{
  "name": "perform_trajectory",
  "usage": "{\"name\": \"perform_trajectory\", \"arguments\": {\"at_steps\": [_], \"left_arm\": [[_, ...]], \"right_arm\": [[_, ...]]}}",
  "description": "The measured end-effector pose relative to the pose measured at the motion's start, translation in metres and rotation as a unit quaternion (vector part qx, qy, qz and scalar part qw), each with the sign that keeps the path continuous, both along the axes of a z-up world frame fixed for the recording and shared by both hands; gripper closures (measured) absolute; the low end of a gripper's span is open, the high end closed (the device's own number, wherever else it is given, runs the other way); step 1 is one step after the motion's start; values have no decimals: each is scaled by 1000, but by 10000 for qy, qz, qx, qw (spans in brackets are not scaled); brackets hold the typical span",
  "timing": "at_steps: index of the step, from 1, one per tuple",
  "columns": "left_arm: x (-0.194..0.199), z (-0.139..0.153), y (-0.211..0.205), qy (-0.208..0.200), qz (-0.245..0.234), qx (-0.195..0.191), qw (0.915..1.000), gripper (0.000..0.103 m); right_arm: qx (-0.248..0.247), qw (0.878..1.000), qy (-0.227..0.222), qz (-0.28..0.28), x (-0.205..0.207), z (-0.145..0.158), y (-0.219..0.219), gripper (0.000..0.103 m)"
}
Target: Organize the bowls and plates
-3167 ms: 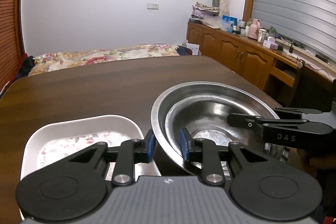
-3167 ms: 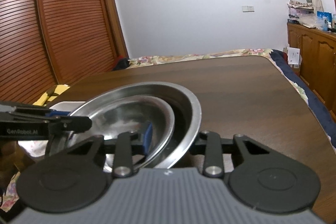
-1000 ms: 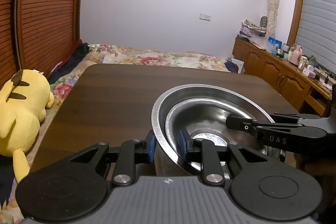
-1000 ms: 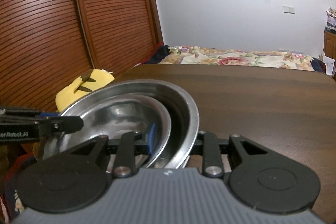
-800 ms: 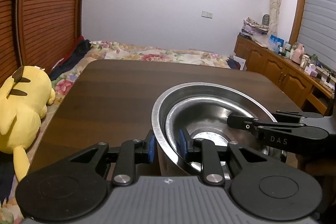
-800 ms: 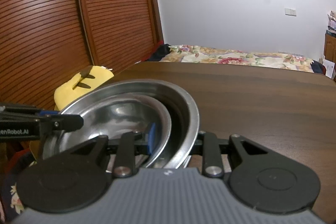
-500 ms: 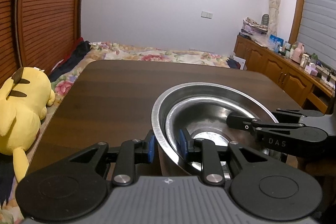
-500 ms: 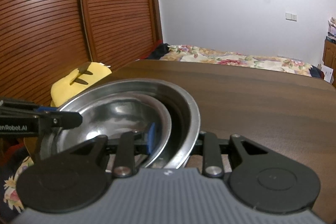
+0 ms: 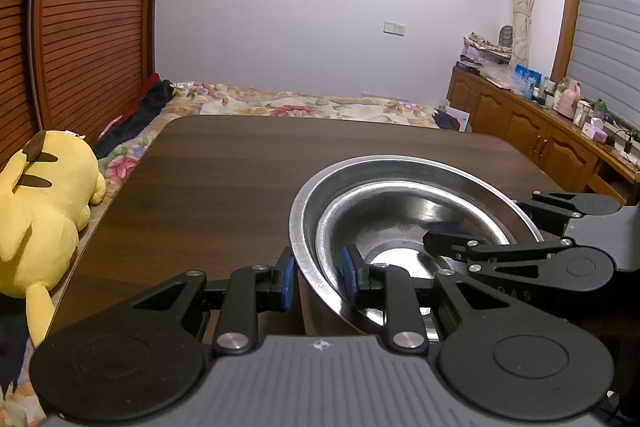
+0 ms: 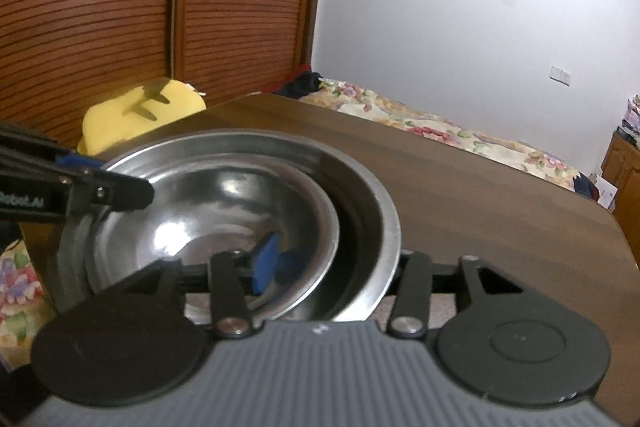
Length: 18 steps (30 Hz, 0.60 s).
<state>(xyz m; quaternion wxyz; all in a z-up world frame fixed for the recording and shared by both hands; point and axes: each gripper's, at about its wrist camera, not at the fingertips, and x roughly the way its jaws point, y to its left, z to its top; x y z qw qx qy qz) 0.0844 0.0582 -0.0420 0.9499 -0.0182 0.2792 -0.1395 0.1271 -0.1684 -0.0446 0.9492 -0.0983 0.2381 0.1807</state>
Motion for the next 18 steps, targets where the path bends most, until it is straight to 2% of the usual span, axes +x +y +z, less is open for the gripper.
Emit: {"name": "perform_trajectory", "arguments": {"at_steps": [3,6,11,15,18], "left_arm": [[0,0,0,-12,-3,-5,10000,77],[0,1,0,-5,12,-3,10000,77],[0,2,1,-14,44,-20,10000,76],[-3,5,2,-118,101,54,9999,70],[-4,8,4,-167,130,69,9998,60]], "right_arm": [[109,9999,74,-6,2,1,-2,51],[240,9996,33,-129,2,3,-6,41],[425,9989,-15,-178,3,8,-13,40],[505,9986,-22,-157,0,9,-15,40],[556,9983,-38,-167,-2,10,-17,40]]}}
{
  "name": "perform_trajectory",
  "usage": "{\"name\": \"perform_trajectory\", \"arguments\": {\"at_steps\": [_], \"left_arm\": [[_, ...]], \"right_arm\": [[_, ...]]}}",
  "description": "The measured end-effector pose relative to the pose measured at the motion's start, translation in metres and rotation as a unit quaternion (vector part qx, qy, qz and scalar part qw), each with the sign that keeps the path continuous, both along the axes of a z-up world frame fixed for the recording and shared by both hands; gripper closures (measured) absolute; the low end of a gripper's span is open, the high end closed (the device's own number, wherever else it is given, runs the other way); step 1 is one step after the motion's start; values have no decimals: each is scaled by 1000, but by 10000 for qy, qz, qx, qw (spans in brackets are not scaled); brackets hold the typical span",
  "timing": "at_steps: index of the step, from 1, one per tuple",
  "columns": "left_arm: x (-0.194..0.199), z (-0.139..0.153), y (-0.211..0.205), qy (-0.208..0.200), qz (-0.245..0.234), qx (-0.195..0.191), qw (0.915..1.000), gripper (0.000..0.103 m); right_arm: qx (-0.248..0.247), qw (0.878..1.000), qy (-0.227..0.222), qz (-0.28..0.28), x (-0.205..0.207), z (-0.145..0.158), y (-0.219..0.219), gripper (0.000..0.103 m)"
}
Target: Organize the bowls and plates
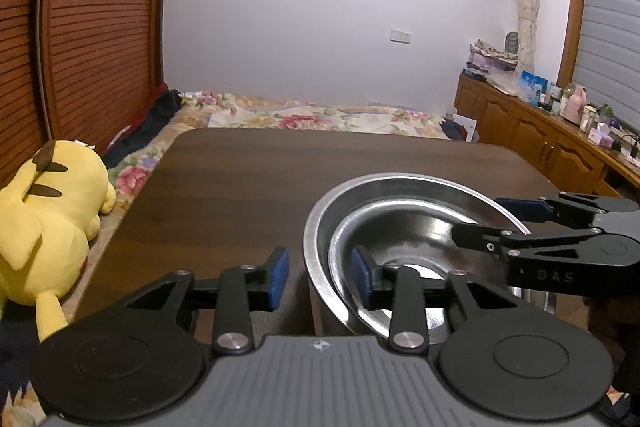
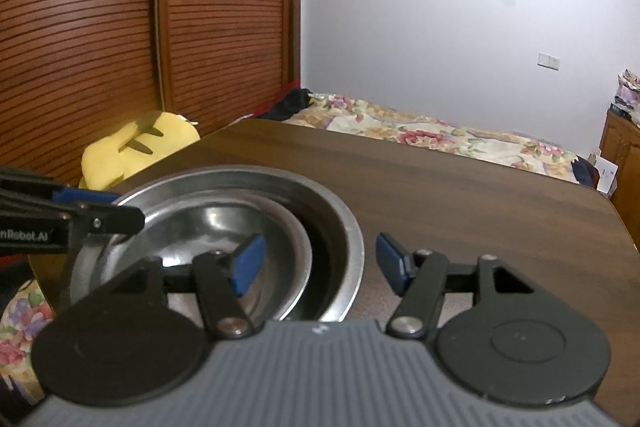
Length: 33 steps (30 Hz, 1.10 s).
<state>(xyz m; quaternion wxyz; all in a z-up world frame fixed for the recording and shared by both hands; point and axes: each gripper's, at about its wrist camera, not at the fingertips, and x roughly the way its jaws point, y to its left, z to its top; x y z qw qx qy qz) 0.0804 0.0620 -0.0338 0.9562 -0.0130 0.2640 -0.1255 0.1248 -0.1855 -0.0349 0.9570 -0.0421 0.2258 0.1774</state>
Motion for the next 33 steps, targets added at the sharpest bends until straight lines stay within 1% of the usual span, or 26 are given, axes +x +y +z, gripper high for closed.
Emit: {"name": "perform_trajectory", "arguments": {"at_steps": [1,8,11,13,14,16,17,19,20,22,23,26,27,29,33], "left_arm": [[0,1,0,-18,10,12,10000,55],[-3,10,-4,-130,41,105,9999,42],[-5,15,-8,-185,45,130,9997,34],[-7,19,-11,-248,31,165,9996,27],[-9,21,-13,-277,23,179,9995,25],[-10,24,-15,-318,14,175,9993,17],[-11,26,-17,-347,20,167,9993,16],[-14,31,-20,-401,31,156,9991,9],[-17,33,-23,-426,46,156,9990,8],[-21,35,-27,-477,60,162,9987,1],[-23,37,-30,-499,73,178,9986,0],[-32,42,-38,-563,110,247,9980,0],[-33,43,-40,-561,121,270,9980,0],[-37,45,-41,-624,128,222,9977,0],[-38,46,-45,-572,104,252,9980,0]], "right_arm": [[25,10000,-3,-10,-1,0,-1,40],[215,9996,-89,-133,-10,9,-13,40],[298,9992,-137,-221,-15,15,-20,38],[358,9988,-167,-276,-20,19,-25,37],[379,9987,-181,-299,-22,21,-27,37],[395,9984,-214,-354,-26,25,-30,33],[415,9981,-241,-398,-29,28,-33,31],[458,9973,-289,-491,-34,32,-38,23],[477,9970,-310,-532,-36,33,-40,22],[481,9964,-347,-603,-41,35,-44,16],[477,9961,-365,-645,-43,36,-45,14],[467,9952,-419,-758,-52,37,-49,5],[475,9949,-427,-781,-54,38,-50,1],[489,9941,-479,-843,-58,40,-53,0],[384,9924,-543,-1036,-61,43,-57,0]]}}
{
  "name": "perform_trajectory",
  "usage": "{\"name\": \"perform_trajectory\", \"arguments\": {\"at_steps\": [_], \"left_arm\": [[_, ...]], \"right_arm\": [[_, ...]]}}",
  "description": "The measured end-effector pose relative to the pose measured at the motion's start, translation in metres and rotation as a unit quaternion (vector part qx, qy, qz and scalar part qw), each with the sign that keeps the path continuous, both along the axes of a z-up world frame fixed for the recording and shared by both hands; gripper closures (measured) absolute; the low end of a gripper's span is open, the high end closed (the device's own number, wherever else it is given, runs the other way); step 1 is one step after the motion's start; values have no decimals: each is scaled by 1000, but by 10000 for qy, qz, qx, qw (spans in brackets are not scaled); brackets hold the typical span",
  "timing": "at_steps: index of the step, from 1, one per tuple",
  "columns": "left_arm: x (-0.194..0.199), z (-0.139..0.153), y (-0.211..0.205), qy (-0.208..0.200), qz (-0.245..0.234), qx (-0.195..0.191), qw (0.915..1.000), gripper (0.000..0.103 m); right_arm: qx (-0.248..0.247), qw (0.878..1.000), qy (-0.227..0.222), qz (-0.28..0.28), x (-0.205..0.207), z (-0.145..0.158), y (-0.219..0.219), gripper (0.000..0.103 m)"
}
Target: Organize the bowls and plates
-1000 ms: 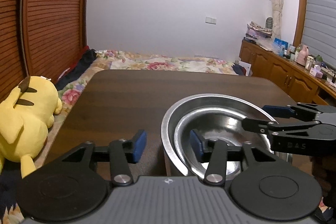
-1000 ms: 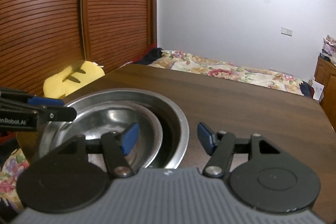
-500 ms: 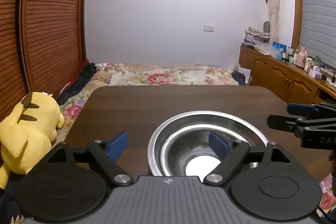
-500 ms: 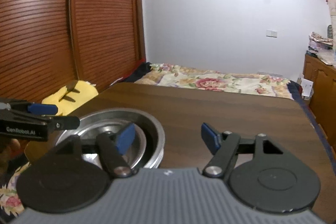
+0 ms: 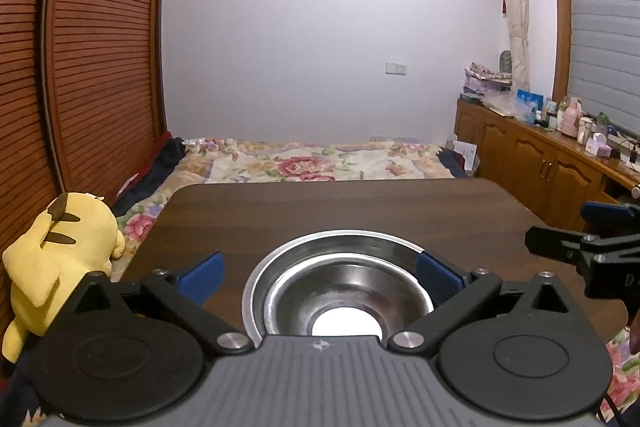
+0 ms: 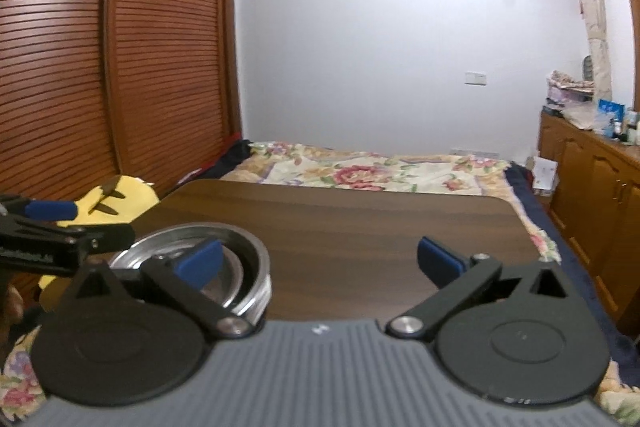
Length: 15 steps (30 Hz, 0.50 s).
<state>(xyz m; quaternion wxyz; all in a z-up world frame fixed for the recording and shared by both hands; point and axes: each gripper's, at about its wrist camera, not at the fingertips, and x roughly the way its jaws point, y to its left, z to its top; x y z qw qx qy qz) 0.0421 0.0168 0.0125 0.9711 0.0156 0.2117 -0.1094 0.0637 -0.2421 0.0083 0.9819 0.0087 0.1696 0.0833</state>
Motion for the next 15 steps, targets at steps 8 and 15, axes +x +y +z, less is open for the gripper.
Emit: {"name": "perform_trajectory", "arguments": {"at_steps": [8,15], "left_arm": [[-10,2,-9,-81,280,185,9994,0],[-19,3,-10,-104,289,210,9993,0]], "right_arm": [[84,9996,-49,-282,-14,3,-6,0],[111,9990,-43,-439,-27,1,-5,0]]}}
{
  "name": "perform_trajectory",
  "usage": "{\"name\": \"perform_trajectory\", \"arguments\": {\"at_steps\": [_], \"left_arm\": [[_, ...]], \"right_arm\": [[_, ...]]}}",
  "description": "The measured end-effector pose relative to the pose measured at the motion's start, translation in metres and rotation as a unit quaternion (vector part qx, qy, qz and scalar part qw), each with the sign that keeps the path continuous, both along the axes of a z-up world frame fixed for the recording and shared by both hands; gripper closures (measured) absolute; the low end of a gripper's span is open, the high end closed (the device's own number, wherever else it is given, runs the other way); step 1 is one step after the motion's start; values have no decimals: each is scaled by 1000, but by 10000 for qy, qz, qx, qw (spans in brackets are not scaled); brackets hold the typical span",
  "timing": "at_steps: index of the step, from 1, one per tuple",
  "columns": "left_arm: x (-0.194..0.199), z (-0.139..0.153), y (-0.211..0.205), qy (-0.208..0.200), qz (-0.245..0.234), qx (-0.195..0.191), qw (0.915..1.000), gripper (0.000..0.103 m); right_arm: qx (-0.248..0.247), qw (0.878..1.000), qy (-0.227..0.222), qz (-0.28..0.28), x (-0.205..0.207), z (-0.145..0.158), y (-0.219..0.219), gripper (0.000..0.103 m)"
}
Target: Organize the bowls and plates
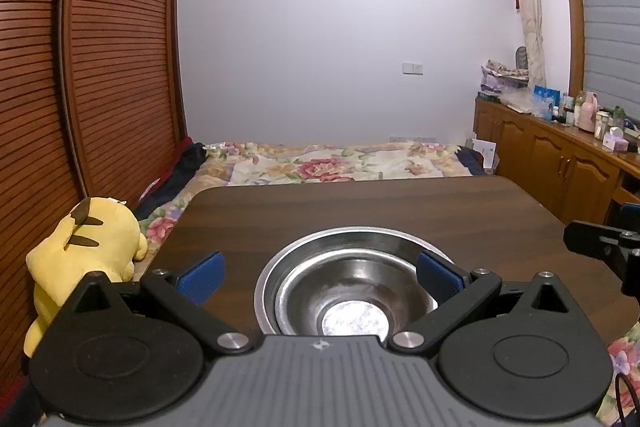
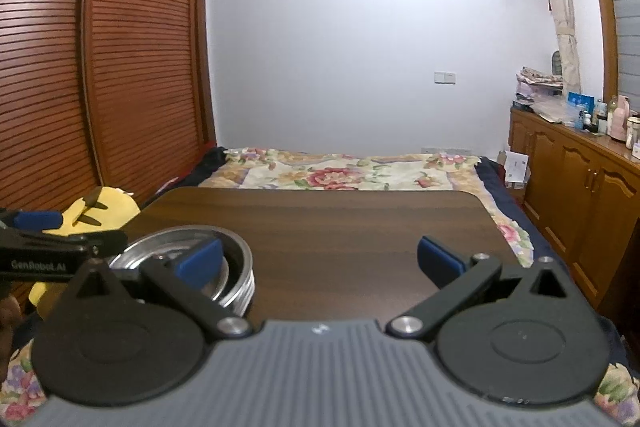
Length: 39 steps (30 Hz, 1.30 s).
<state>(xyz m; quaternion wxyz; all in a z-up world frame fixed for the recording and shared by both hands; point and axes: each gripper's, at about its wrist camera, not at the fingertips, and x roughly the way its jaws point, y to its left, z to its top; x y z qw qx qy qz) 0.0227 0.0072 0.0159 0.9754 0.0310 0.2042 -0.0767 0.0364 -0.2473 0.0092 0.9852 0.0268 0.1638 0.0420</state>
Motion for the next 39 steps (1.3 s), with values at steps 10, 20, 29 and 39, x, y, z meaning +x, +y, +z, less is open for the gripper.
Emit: {"name": "perform_trajectory", "arguments": {"at_steps": [10,20,29,39], "left_arm": [[-19,-13,-14,20,-83,242,9997,0],[-21,-21,-9,110,147,233,9996,0],[-19,-24,-8,169,163,209,9995,0],[-20,-23,-7,154,166,206,9995,0]], "right_arm": [[139,9996,166,-174,-5,-15,-1,0],[47,9991,176,-393,-11,-17,-1,0],[85,9989,204,-418,-9,-20,-2,0],[107,9989,202,-405,-8,-21,-4,0]]}}
